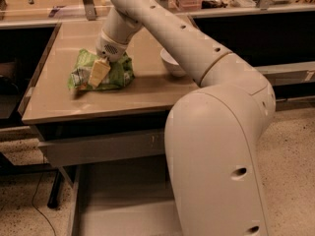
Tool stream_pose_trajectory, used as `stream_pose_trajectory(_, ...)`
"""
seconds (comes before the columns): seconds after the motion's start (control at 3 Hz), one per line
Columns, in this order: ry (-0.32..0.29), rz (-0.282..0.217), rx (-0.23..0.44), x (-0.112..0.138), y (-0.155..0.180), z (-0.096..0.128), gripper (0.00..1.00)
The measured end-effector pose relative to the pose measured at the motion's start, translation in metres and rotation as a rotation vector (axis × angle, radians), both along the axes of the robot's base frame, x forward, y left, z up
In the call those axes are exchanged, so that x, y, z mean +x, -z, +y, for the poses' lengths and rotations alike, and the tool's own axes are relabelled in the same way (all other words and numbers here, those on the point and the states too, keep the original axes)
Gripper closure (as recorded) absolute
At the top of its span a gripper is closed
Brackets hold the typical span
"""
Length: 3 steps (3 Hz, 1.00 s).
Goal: Place green rice chip bag into middle drawer
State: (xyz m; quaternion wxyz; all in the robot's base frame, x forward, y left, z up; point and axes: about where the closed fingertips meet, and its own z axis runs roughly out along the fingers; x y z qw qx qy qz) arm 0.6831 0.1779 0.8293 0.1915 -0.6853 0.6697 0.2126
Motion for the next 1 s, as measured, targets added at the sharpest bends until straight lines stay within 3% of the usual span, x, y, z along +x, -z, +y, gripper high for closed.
stream_pose_trajectory(0.33, 0.018, -0.007, -0.003, -0.014, -0.013, -0.007, 1.0)
stream_pose_trajectory(1.0, 0.072, 0.002, -0.003, -0.066, -0.042, -0.028, 1.0)
